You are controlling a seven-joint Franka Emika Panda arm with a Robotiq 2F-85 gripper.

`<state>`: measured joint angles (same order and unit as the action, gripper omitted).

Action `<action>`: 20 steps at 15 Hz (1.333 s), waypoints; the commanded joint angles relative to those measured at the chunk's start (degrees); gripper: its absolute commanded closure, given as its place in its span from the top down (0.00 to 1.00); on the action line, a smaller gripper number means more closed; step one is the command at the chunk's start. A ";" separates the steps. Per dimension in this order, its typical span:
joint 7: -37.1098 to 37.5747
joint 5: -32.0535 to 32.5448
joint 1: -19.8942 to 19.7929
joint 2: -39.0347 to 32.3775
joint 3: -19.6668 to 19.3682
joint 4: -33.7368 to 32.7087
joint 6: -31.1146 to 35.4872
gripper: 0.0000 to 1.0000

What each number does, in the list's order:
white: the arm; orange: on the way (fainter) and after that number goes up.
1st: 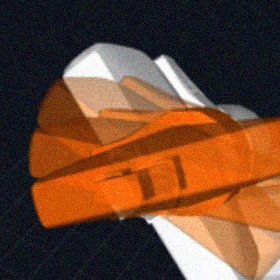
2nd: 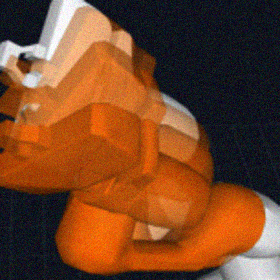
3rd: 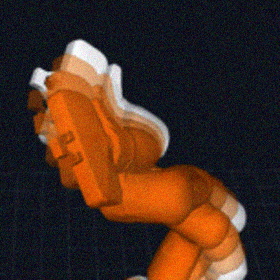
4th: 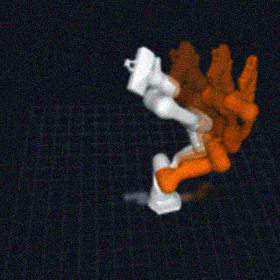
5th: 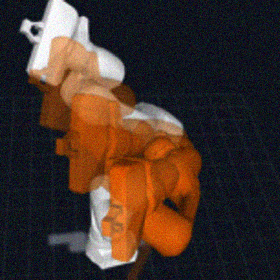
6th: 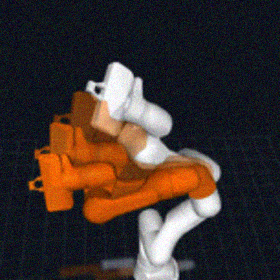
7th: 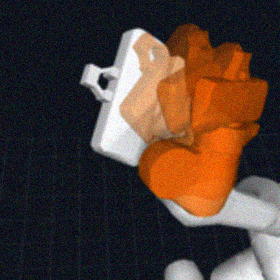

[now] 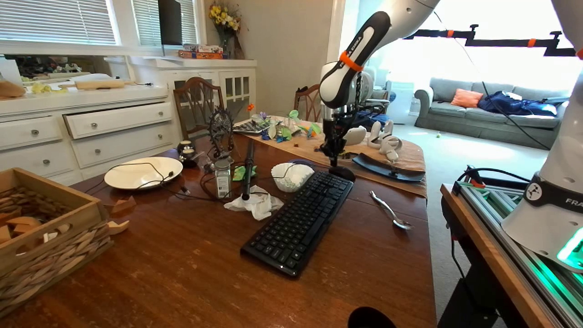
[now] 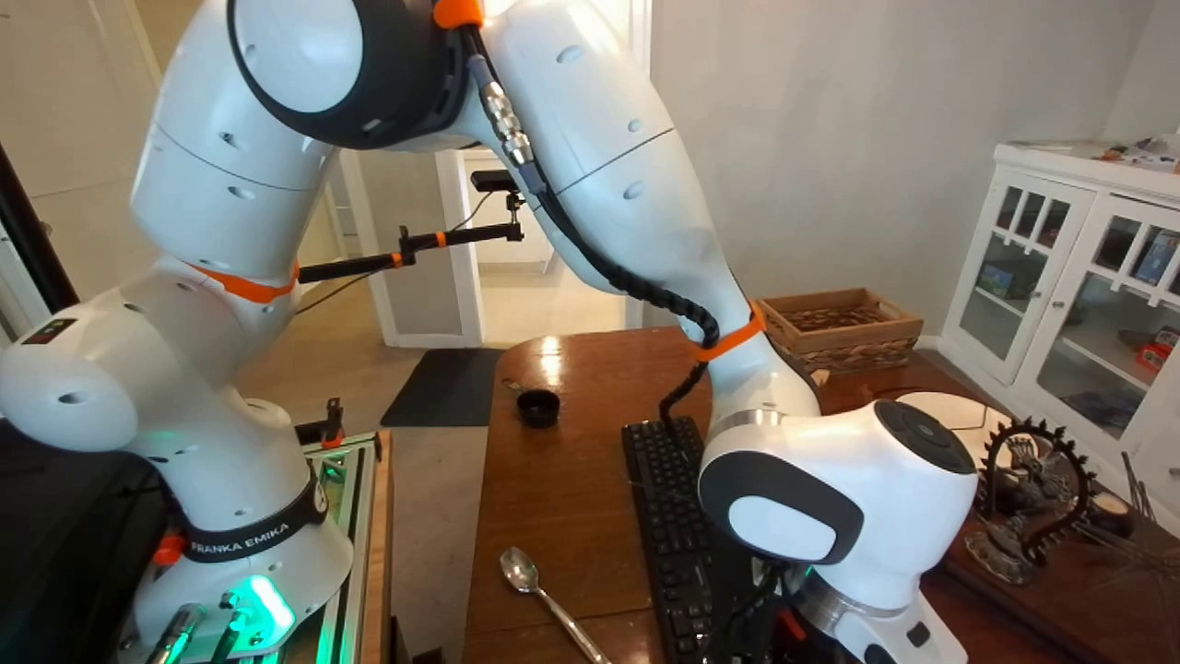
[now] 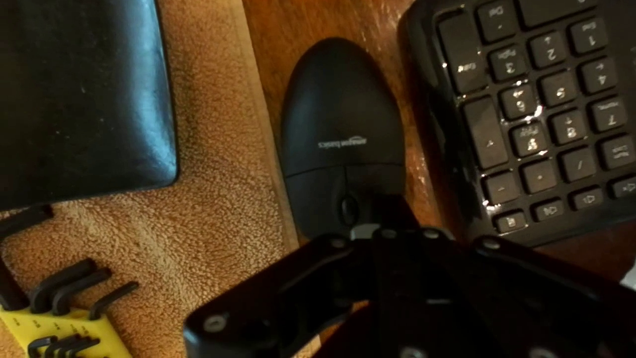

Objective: Press a key on the keyboard.

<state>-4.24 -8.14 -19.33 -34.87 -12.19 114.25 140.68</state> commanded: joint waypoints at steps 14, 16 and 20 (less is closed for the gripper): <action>2.17 1.17 0.82 -4.56 0.44 -0.32 6.25 0.00; 2.22 1.58 1.42 -1.74 0.23 1.25 6.54 0.00; 5.20 6.11 5.23 4.54 -3.00 5.67 7.42 0.00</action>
<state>-2.64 -5.87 -17.42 -35.78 -12.53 114.87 146.62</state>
